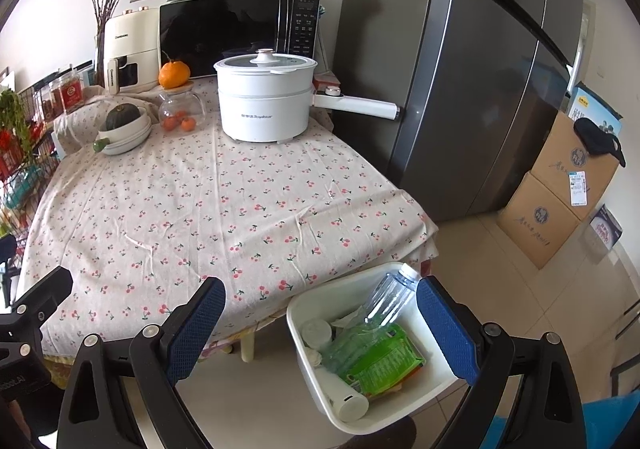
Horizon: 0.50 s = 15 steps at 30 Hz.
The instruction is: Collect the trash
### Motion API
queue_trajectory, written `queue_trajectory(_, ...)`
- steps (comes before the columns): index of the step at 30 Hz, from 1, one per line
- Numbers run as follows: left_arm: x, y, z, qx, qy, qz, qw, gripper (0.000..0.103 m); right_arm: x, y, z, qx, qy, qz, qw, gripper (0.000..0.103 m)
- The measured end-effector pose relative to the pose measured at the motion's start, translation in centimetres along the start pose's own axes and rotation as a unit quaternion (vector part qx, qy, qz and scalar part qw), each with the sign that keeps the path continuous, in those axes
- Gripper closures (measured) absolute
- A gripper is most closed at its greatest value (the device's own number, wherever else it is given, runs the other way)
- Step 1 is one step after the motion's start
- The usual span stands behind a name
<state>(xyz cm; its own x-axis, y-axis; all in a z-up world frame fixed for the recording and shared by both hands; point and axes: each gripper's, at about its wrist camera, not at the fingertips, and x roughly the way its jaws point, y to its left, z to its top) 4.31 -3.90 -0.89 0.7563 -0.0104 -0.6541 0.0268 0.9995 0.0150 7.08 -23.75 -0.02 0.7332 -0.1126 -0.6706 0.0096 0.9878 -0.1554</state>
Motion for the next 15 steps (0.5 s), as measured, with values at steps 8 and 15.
queue_trajectory(8, 0.27, 0.0, -0.08, -0.002, 0.008, -0.004, 1.0, 0.001, 0.05, 0.0, 0.08, 0.002, 0.0, -0.003, 1.0, 0.005)
queue_trajectory(15, 0.49, 0.06, -0.14, -0.007, 0.02, -0.01, 0.9997, 0.001, -0.05, 0.12, 0.04, 0.001, -0.001, -0.003, 1.0, 0.005)
